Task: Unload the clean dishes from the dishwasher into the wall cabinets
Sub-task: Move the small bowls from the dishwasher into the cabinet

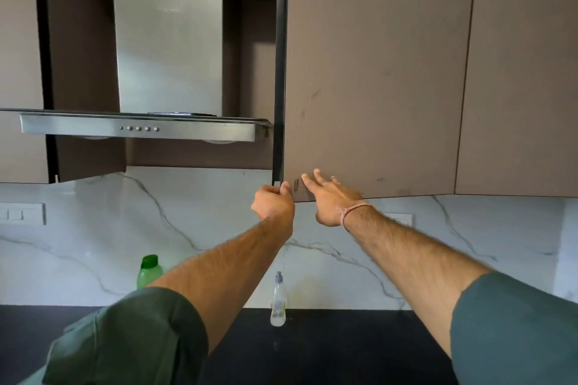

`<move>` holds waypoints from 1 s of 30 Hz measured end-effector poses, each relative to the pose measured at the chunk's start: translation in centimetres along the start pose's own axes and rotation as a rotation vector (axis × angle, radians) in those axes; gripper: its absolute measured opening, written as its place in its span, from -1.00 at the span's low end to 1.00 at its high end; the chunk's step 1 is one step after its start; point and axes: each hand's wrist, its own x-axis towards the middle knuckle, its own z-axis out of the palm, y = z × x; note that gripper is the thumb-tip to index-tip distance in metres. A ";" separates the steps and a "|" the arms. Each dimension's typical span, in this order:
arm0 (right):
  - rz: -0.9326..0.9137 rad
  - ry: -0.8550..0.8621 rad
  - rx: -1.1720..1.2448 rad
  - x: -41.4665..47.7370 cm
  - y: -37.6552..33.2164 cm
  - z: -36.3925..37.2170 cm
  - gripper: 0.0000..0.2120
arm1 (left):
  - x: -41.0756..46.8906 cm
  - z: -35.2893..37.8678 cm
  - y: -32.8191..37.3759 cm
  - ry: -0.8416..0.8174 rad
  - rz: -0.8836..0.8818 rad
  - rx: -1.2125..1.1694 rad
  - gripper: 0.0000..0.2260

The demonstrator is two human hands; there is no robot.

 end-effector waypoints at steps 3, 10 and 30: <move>-0.040 -0.001 -0.026 2.3 0.3 1.1 -0.15 | 2.0 1.3 -0.8 0.040 0.024 0.026 -0.83; -0.092 0.019 -0.042 6.9 0.9 3.5 -0.21 | 4.4 3.7 -3.3 -0.021 0.204 0.201 -0.68; -0.162 0.076 -0.021 10.8 2.5 5.7 -0.32 | 7.3 7.2 -3.9 -0.315 0.022 0.404 -0.29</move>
